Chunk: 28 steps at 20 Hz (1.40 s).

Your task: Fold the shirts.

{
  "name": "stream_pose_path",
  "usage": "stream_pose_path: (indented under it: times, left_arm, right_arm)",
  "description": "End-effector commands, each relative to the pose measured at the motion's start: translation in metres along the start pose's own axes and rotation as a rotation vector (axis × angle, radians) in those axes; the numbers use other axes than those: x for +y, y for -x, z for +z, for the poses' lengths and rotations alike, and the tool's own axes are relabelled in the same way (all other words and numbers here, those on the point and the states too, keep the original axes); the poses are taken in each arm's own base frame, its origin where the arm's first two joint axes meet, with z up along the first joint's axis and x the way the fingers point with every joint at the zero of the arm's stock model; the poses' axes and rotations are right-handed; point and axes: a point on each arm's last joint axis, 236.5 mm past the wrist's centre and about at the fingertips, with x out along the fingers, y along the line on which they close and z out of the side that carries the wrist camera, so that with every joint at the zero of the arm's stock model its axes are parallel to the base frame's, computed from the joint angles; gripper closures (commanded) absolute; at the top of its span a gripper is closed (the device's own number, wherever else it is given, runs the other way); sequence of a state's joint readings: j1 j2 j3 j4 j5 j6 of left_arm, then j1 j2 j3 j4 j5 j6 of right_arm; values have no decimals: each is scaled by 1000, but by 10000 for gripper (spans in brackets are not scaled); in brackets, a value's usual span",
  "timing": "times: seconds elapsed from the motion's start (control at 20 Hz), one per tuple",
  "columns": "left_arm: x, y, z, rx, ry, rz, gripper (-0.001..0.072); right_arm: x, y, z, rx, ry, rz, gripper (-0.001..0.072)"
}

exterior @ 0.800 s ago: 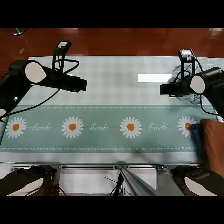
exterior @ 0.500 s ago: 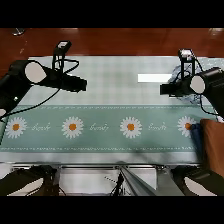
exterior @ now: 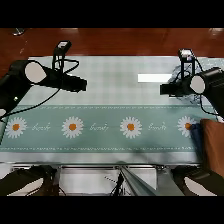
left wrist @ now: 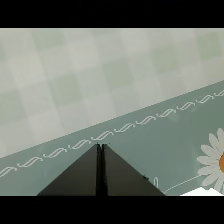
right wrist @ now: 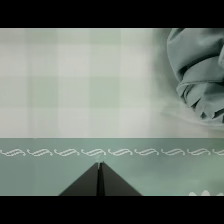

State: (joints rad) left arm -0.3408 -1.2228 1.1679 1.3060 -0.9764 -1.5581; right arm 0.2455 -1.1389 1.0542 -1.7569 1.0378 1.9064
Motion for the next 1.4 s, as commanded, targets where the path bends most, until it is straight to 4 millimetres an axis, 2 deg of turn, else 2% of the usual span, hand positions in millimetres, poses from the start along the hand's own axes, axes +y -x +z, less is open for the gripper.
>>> stream_pose_path:
  times: [0.0, 0.15, 0.2, 0.3, 0.35, 0.4, 0.45, 0.55, 0.7, 0.75, 0.85, 1.0, 1.15, 1.2, 1.25, 1.3, 1.35]
  left_arm:
    - [0, 0, 0, 0, -1, 0, 688]
    - [0, 0, 3, -11, -1, 0, 688]
    - [0, -1, 12, -51, 0, 1, 688]
    - [2, -3, 29, -118, 2, 4, 685]
    - [3, -5, 34, -138, 0, 9, 617]
    - [8, -7, 39, -156, -10, 24, 310]
    - [13, -10, 41, -164, -28, 47, 8]
    - [35, -10, 43, -167, -66, 119, 2]
    - [72, -3, 41, -149, -28, 183, 3]
    - [84, -1, 40, -145, -5, 198, 2]
    - [104, 4, 38, -142, 34, 224, 2]
    - [123, 9, 35, -137, 73, 247, 2]
    - [127, 6, 23, -83, 86, 249, 2]
    - [127, 2, 15, -49, 91, 248, 3]
    - [127, -1, 7, -12, 96, 246, 3]
    - [128, -5, -5, 37, 103, 243, 3]
    - [127, -7, -16, 88, 108, 241, 3]
  right_arm:
    - [1, 0, 0, -2, 0, 2, 684]
    - [3, 0, 11, -48, 4, 11, 683]
    - [4, 1, 17, -72, 9, 16, 684]
    - [-7, 3, 43, -180, 74, -36, 661]
    - [-16, 3, 57, -235, 111, -84, 440]
    - [-28, -1, 72, -285, 140, -129, 63]
    - [-43, -9, 80, -305, 152, -173, 85]
    - [-92, -29, 87, -303, 74, -260, 85]
    - [-177, -52, 87, -289, -209, -310, 95]
    - [-198, -58, 89, -285, -276, -308, 95]
    - [-221, -76, 93, -256, -349, -279, 95]
    - [-229, -123, 94, -167, -443, -181, 101]
    - [-216, -174, 57, 64, -422, -141, 101]
    - [-209, -184, 45, 125, -425, -126, 101]
    - [-202, -190, 34, 172, -437, -105, 133]
    - [-196, -190, 28, 203, -437, -82, 289]
    - [-188, -187, 27, 219, -417, -48, 611]
